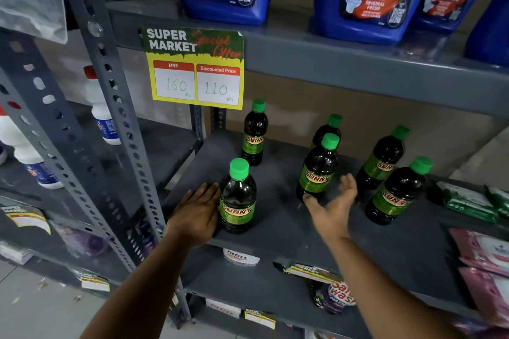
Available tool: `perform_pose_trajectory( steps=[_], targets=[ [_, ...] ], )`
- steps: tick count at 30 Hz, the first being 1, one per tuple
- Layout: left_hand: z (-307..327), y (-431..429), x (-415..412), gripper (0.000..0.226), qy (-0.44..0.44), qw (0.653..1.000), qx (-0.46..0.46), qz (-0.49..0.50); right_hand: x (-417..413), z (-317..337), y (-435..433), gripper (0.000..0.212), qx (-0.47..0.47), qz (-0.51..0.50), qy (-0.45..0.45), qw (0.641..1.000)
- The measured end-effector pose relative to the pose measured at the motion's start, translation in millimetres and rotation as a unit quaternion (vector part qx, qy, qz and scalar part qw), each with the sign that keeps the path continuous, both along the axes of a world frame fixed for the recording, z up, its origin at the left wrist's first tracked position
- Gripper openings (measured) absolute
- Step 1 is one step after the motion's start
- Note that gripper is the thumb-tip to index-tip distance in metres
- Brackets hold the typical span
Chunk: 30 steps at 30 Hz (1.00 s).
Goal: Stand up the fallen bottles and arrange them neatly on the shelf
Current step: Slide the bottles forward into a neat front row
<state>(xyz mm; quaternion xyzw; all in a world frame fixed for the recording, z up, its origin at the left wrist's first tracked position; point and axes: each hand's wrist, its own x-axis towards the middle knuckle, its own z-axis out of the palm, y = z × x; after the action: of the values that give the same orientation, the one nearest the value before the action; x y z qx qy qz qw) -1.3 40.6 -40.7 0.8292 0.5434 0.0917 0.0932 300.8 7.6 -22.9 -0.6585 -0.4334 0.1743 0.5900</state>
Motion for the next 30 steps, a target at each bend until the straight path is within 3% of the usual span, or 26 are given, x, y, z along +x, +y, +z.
perform_pose_trajectory(
  steps=[2,4,11,21,30],
  targets=[
    [-0.9,0.6,-0.3,0.065,0.000,1.000,-0.005,0.001,19.3,5.1,12.0,0.105,-0.053,0.097,0.000,0.994],
    [-1.3,1.8,0.3,0.066,0.003,1.000,-0.008,0.001,30.7,8.5,21.9,0.097,-0.085,0.130,-0.027,0.988],
    [-1.3,0.1,0.1,0.064,-0.001,1.000,-0.006,0.008,22.8,12.1,27.1,0.081,-0.150,0.056,-0.056,0.985],
    [1.0,-0.2,-0.1,0.066,0.005,1.000,-0.008,0.005,5.4,14.1,-24.1,0.063,-0.164,0.084,-0.056,0.981],
    [6.7,-2.7,2.1,0.065,0.020,1.000,-0.011,0.000,-4.9,2.6,-67.5,0.064,-0.144,0.104,-0.062,0.982]
  ],
)
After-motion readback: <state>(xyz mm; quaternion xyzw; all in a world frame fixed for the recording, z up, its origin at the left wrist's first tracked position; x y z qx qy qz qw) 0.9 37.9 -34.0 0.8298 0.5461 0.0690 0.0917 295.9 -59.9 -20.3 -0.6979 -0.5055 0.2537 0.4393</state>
